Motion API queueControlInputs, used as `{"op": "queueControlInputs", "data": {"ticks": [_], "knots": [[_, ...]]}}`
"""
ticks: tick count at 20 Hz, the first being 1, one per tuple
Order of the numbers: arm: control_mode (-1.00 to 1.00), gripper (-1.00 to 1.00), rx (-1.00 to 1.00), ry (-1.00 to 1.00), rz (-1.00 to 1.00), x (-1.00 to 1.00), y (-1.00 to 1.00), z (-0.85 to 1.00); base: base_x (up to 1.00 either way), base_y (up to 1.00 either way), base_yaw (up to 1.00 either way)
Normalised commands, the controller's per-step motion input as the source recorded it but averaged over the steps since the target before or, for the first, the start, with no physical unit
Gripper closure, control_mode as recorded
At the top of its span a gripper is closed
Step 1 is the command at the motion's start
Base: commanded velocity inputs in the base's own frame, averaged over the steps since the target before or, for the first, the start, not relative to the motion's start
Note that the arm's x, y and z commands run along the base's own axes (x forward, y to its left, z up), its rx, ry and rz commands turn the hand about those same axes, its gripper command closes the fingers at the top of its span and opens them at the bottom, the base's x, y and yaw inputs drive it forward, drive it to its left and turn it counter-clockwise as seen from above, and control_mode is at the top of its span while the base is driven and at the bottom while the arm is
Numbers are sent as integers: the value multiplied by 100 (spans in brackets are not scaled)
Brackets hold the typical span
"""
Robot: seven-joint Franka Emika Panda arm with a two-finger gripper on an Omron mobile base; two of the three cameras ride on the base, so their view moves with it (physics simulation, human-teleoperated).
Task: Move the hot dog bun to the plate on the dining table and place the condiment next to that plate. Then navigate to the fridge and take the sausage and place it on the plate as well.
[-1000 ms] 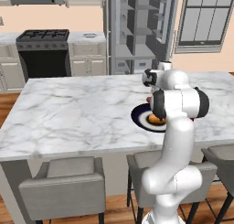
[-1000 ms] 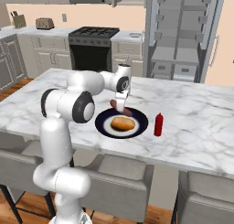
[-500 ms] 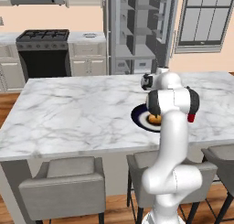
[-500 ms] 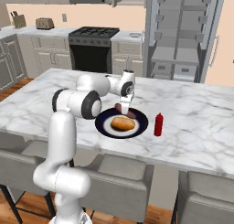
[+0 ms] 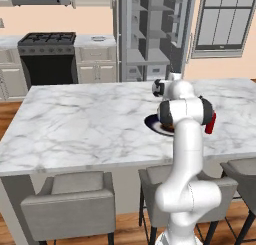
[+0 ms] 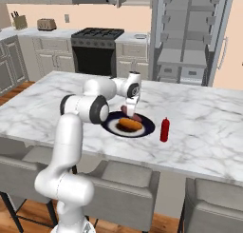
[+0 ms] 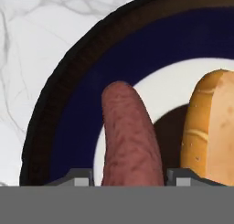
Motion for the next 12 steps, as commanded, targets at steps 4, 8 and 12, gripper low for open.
{"op": "queueControlInputs", "data": {"ticks": [4, 8, 12], "knots": [[-100, -100, 0, 0, 0, 0, -16, -9, 0, 0, 0], [-100, -100, 0, 0, 0, -1, -12, 6, 0, 0, 0], [-100, -100, 0, 0, 0, 0, -7, 37, 0, 0, 0]]}}
